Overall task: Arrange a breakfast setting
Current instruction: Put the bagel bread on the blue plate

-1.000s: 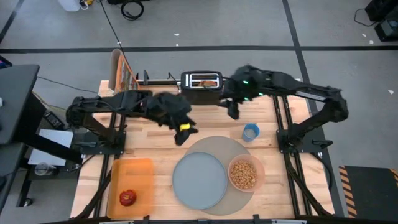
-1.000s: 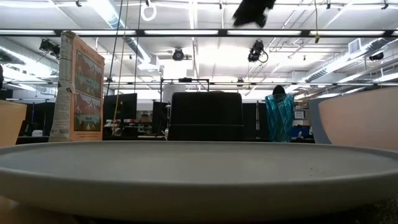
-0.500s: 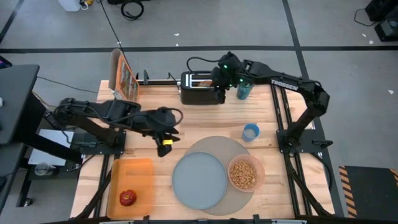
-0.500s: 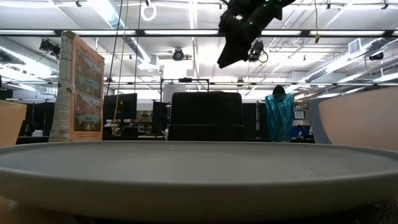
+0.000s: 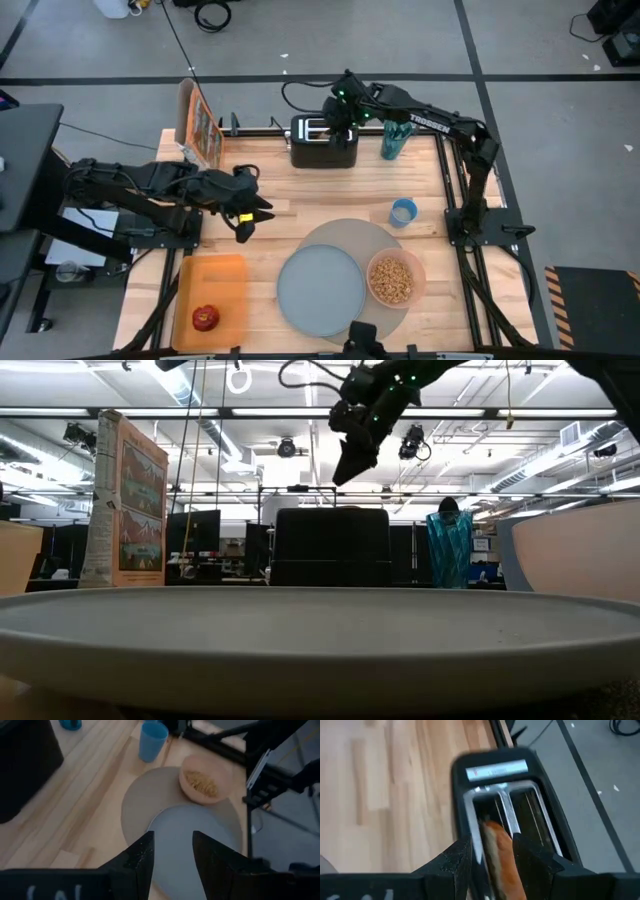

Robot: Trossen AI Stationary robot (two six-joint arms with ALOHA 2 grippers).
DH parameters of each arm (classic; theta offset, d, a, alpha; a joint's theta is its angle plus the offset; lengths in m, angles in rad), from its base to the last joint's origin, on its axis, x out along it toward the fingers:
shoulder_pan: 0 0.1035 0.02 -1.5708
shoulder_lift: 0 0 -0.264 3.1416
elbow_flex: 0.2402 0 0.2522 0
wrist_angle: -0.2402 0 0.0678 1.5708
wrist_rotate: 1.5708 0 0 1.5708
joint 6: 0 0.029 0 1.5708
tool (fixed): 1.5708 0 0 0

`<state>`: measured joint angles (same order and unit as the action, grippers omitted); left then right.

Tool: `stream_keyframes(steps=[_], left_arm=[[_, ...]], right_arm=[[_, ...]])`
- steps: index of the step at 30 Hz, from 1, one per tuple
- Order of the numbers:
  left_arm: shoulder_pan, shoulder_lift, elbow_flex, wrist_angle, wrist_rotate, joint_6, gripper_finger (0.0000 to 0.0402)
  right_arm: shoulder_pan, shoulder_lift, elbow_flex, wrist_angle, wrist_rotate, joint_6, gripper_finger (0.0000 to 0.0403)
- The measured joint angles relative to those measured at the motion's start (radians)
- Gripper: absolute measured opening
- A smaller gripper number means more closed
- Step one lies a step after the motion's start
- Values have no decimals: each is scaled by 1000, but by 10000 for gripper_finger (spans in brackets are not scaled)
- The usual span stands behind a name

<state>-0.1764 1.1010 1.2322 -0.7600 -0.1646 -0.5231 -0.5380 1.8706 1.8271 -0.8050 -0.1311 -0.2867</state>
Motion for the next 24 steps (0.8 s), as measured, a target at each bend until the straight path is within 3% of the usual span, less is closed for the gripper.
stream_keyframes(steps=[14, 24], left_arm=[[-1, -141, -201, 90, -7, -97, 141], [-1, -148, -210, 109, -7, -120, 141]], right_arm=[[-29, 52, 18, -82, 63, -132, 141], [-36, 61, 16, -83, 60, -136, 138]])
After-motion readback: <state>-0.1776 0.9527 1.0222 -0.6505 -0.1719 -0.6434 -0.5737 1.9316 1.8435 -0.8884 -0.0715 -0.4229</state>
